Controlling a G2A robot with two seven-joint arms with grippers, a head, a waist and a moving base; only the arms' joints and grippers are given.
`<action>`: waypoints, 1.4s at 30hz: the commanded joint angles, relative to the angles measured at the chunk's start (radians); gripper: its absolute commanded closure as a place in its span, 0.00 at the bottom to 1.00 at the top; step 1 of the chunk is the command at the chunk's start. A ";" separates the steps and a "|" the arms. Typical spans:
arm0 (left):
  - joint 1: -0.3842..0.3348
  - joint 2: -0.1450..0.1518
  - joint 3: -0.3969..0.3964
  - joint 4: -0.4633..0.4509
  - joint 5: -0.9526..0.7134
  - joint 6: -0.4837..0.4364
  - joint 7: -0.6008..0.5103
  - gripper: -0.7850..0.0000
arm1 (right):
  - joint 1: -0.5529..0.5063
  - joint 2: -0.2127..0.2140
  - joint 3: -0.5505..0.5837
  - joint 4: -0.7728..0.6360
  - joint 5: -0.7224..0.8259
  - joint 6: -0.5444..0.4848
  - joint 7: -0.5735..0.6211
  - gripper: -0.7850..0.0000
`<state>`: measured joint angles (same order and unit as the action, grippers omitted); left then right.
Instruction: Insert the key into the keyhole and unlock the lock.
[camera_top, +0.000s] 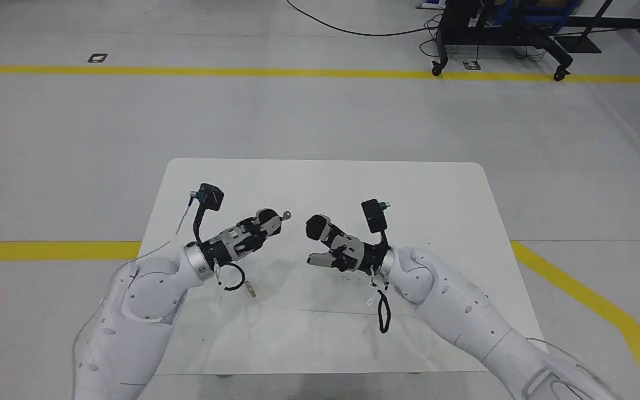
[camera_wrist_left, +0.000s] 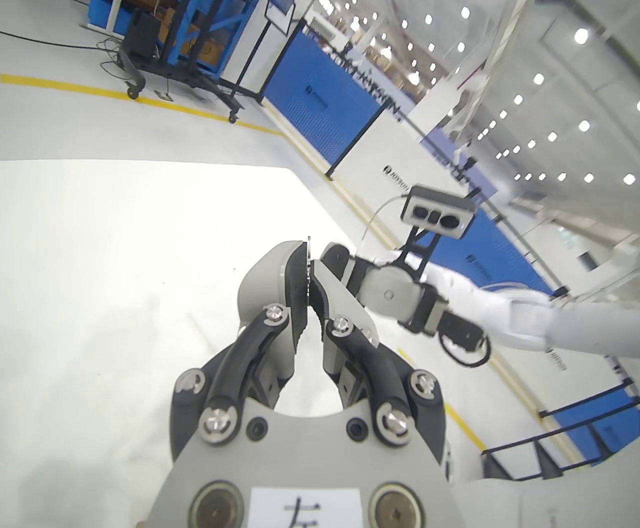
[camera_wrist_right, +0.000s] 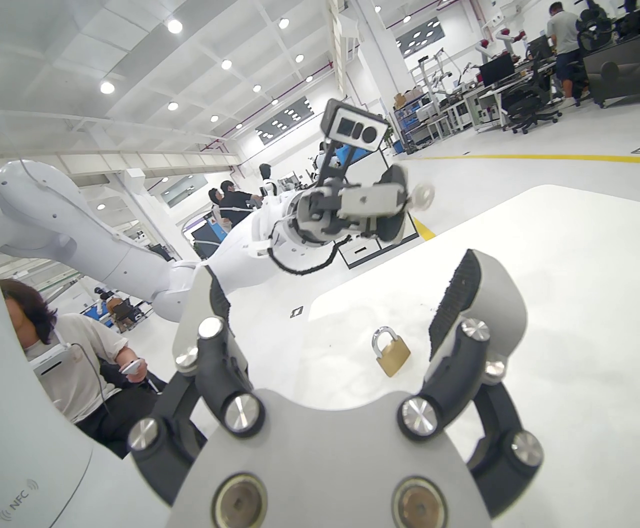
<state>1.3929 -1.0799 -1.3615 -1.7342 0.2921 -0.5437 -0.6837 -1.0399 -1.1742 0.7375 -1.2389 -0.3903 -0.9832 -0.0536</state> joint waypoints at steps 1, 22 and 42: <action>-0.011 0.004 0.017 0.006 -0.036 -0.043 -0.088 1.00 | -0.013 0.012 0.025 -0.005 0.021 -0.005 0.043 0.00; -0.085 0.029 0.128 0.019 -0.043 -0.152 -0.301 1.00 | -0.061 0.082 0.087 -0.105 0.268 0.103 0.566 0.67; -0.081 0.049 0.140 0.005 -0.032 -0.149 -0.253 1.00 | -0.069 0.084 0.084 -0.109 0.337 0.075 0.655 1.00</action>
<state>1.3120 -1.0310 -1.2227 -1.7294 0.2619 -0.6930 -0.9392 -1.1088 -1.0903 0.8220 -1.3467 -0.0579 -0.9052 0.5962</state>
